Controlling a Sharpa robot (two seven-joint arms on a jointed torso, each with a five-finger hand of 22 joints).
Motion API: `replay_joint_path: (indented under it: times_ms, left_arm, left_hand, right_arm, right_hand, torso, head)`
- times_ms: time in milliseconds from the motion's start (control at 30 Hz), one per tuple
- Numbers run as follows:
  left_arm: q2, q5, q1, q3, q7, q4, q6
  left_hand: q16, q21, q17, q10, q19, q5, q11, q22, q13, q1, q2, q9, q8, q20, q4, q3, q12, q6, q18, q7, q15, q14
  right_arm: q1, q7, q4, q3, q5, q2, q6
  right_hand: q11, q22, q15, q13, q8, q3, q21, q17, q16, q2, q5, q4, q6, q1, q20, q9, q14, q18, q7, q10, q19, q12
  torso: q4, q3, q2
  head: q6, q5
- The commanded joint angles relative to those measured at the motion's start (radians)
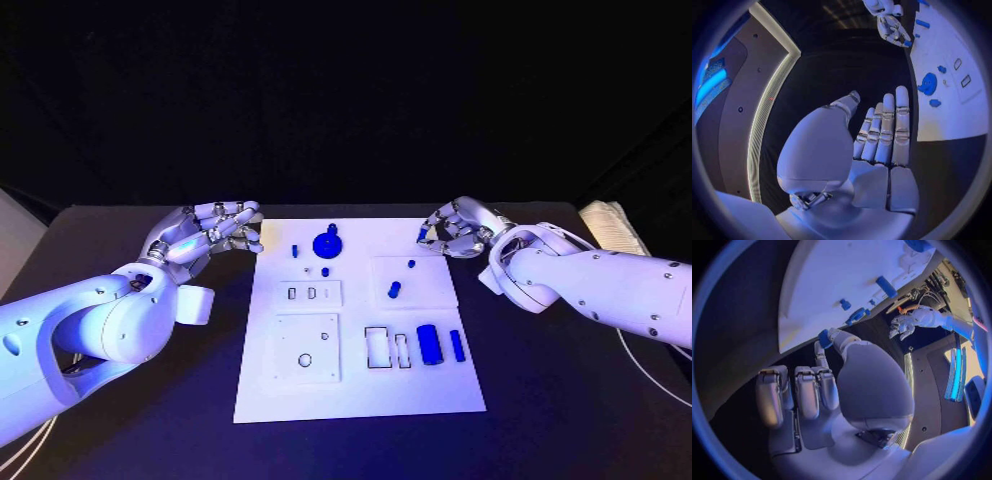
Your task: Assemble the parts on the task board
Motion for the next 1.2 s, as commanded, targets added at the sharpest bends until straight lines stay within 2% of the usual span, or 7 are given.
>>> replay_joint_path:
  times_ms: [33,133,333,533,600,933,1200]
  left_arm:
    - [0.000,-0.004,0.000,0.000,0.004,0.000,0.017]
    - [0.001,-0.004,0.000,0.000,0.004,-0.002,0.016]
    - [0.004,-0.004,0.000,0.000,0.003,-0.009,0.016]
    - [0.009,-0.004,0.000,0.000,0.002,-0.016,0.017]
    - [0.010,-0.004,0.000,0.000,0.002,-0.018,0.018]
    - [0.015,-0.004,0.000,-0.002,0.000,-0.021,0.020]
    - [0.017,-0.004,0.000,-0.002,-0.001,-0.021,0.021]
  left_hand:
    - [0.005,0.002,0.002,-0.006,-0.009,0.004,0.002,0.001,-0.001,-0.005,-0.003,-0.002,-0.005,0.000,-0.002,0.003,-0.003,-0.003,0.009,0.010,0.003,-0.007]
    - [0.005,0.008,0.002,-0.007,-0.013,0.004,0.003,0.005,-0.001,-0.006,-0.003,-0.002,-0.005,0.001,-0.003,0.005,-0.002,-0.004,0.010,0.011,0.004,-0.008]
    - [0.005,0.008,0.002,-0.007,-0.013,0.004,0.003,0.005,-0.001,-0.006,-0.003,-0.002,-0.005,0.001,-0.003,0.005,-0.002,-0.004,0.010,0.011,0.004,-0.008]
    - [0.006,0.009,0.002,-0.007,-0.014,0.004,0.003,0.005,-0.001,-0.005,-0.003,-0.002,-0.005,0.001,-0.004,0.005,-0.002,-0.004,0.010,0.011,0.004,-0.009]
    - [0.006,0.009,0.002,-0.007,-0.014,0.004,0.003,0.005,-0.001,-0.005,-0.003,-0.002,-0.005,0.001,-0.004,0.005,-0.002,-0.004,0.010,0.011,0.004,-0.009]
    - [0.006,0.009,0.002,-0.007,-0.014,0.004,0.003,0.005,-0.001,-0.005,-0.003,-0.002,-0.005,0.001,-0.004,0.005,-0.002,-0.004,0.010,0.011,0.004,-0.009]
    - [0.006,0.009,0.002,-0.007,-0.014,0.004,0.003,0.005,-0.001,-0.005,-0.003,-0.002,-0.005,0.001,-0.004,0.005,-0.002,-0.004,0.010,0.011,0.004,-0.009]
  right_arm:
    - [0.008,-0.058,0.036,0.001,-0.009,-0.004,-0.035]
    - [0.015,-0.088,0.072,0.001,-0.025,-0.004,-0.039]
    - [0.020,-0.148,0.133,0.001,-0.060,0.014,-0.047]
    - [0.019,-0.222,0.185,-0.001,-0.124,0.072,-0.040]
    - [0.017,-0.241,0.196,-0.002,-0.142,0.092,-0.038]
    - [-0.006,-0.307,0.216,-0.010,-0.238,0.190,-0.040]
    - [-0.030,-0.323,0.207,-0.016,-0.341,0.248,-0.039]
  right_hand:
    - [-0.006,0.258,-0.007,0.263,0.007,-0.001,0.008,0.263,0.004,-0.002,0.004,0.005,0.003,-0.008,-0.007,-0.003,0.106,-0.020,-0.002,0.102,0.101,0.004]
    - [-0.006,0.263,-0.007,0.263,0.007,-0.001,0.014,0.263,0.004,-0.001,0.004,0.006,0.003,-0.009,-0.007,-0.002,0.106,-0.022,-0.002,0.102,0.105,0.004]
    - [-0.007,0.263,-0.008,0.263,0.009,0.001,0.014,0.263,0.004,0.002,0.010,0.005,0.004,-0.009,-0.008,-0.001,0.106,-0.022,-0.004,0.102,0.105,0.004]
    - [-0.008,0.263,-0.008,0.263,0.010,0.002,0.014,0.263,0.004,0.002,0.012,0.005,0.004,-0.008,-0.008,-0.001,0.106,-0.022,-0.004,0.102,0.105,0.004]
    - [-0.008,0.263,-0.008,0.263,0.010,0.003,0.014,0.263,0.004,0.003,0.013,0.005,0.004,-0.009,-0.008,-0.001,0.106,-0.022,-0.004,0.102,0.105,0.004]
    - [-0.009,0.263,-0.009,0.263,0.012,0.007,0.014,0.263,0.004,0.008,0.022,0.004,0.003,-0.009,-0.009,0.001,0.106,-0.022,-0.005,0.102,0.105,0.004]
    - [-0.009,0.263,-0.009,0.263,0.012,0.008,0.014,0.263,0.004,0.009,0.023,0.004,0.001,-0.009,-0.009,0.001,0.106,-0.022,-0.005,0.102,0.105,0.004]
  torso:
    - [-0.0043,-0.0014,-0.004]
    - [-0.0073,-0.0029,-0.007]
    - [-0.0089,-0.0044,-0.015]
    - [-0.0092,-0.0061,-0.019]
    - [-0.0090,-0.0090,-0.022]
    - [-0.0087,-0.0133,-0.026]
    - [-0.0072,-0.0119,-0.024]
  head:
    - [0.000,0.001]
    - [-0.002,0.005]
    - [-0.004,0.013]
    - [-0.010,0.022]
    - [-0.013,0.027]
    - [-0.030,0.045]
    - [-0.037,0.054]
